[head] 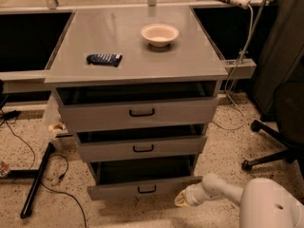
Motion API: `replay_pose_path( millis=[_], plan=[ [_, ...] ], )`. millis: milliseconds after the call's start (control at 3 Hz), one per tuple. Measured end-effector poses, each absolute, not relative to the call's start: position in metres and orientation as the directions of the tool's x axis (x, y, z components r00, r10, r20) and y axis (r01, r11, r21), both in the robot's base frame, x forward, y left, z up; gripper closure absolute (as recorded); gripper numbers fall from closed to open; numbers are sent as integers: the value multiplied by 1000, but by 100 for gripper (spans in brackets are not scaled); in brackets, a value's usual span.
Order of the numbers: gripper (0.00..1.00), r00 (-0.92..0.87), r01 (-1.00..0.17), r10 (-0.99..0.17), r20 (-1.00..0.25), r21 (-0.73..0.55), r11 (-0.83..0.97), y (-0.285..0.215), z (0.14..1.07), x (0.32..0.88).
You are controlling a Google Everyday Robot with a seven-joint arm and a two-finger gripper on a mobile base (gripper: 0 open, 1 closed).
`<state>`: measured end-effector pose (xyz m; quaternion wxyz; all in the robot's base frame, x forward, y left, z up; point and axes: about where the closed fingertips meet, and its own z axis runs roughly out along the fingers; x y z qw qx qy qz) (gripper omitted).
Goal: Close bottom drawer
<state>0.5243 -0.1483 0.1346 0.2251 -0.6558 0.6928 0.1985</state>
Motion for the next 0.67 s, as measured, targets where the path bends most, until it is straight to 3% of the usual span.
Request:
replay_pose_path(
  millis=[333, 667],
  plan=[
    [100, -56, -991, -843, -535, -70, 111, -168, 140, 595],
    [100, -58, -991, -845, -532, -75, 115, -169, 141, 598]
  ],
)
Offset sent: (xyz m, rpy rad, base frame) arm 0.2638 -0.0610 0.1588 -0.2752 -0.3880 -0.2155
